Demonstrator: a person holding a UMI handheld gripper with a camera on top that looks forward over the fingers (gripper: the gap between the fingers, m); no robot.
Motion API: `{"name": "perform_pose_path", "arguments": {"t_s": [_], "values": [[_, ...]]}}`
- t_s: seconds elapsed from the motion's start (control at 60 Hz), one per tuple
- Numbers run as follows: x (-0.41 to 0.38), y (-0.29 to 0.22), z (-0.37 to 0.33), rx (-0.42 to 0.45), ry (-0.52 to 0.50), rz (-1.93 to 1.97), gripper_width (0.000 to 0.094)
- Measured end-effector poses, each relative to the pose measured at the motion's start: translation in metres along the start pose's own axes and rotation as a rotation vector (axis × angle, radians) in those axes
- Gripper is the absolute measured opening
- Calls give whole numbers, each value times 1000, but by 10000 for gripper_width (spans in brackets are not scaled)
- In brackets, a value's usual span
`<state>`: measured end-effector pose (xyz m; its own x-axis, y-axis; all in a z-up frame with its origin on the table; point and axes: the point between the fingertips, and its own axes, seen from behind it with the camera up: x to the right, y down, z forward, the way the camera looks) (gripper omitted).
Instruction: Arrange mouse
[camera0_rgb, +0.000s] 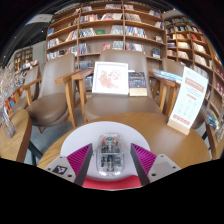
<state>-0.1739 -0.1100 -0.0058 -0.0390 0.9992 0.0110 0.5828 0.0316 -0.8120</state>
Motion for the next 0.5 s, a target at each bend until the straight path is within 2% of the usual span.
{"name": "perform_pose_path", "arguments": {"t_s": [0.033,0.067,0.15,0.367,0.5], "values": [[0,-3,-5,9,3,-6,864],[-1,-7,-13,22,-1,-10,821],[-2,-19,-50,54,-9,1,855],[4,-28,-237,181,-12,-24,853],[13,13,-346,207,-12,-39,855]]}}
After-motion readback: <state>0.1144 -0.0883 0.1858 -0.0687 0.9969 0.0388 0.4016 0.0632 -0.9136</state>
